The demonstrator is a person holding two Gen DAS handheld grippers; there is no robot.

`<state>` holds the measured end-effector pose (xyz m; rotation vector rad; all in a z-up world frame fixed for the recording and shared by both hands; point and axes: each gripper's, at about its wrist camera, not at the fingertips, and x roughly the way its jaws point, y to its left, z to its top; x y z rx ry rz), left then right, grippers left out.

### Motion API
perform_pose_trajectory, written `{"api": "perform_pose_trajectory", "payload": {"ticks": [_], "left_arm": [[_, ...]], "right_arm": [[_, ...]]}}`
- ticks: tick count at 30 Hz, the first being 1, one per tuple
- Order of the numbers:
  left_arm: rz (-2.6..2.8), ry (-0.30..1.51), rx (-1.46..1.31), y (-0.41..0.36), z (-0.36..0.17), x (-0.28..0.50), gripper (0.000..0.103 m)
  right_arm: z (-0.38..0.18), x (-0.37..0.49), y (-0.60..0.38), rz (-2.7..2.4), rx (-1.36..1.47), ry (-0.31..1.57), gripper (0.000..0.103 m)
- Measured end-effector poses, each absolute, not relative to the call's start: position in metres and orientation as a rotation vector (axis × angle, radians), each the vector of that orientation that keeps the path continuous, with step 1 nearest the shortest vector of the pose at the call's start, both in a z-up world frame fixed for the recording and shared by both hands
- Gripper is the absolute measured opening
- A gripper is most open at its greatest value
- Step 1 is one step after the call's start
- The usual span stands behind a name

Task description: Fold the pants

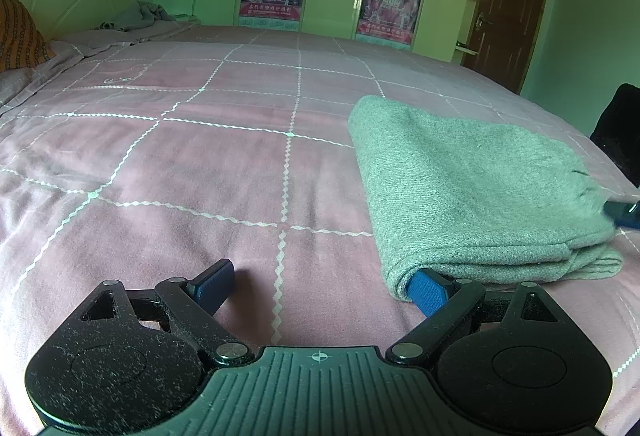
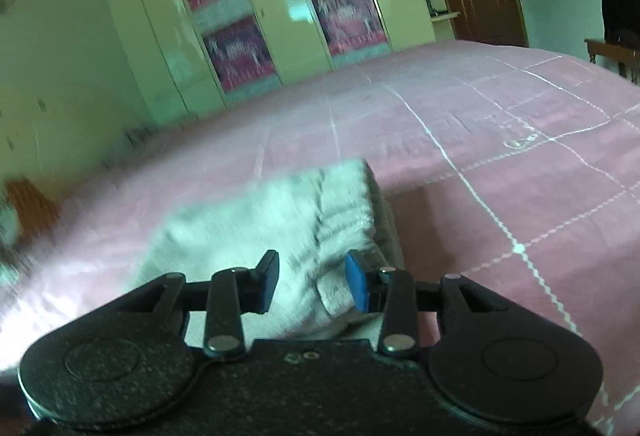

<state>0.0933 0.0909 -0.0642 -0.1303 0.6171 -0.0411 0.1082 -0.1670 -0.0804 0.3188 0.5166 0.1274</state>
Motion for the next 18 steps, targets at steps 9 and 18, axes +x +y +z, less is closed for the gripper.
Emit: {"api": "perform_pose_trajectory", "payload": {"ticks": [9,18], "left_arm": [[-0.011,0.587,-0.226,0.106,-0.044,0.069,0.091],[-0.111,0.466,-0.169,0.084,0.001,0.106,0.069]], "right_arm": [[-0.086,0.116,-0.16,0.093,0.192,0.577,0.041],[-0.059,0.118,-0.169,0.126,0.171,0.483,0.042]]}}
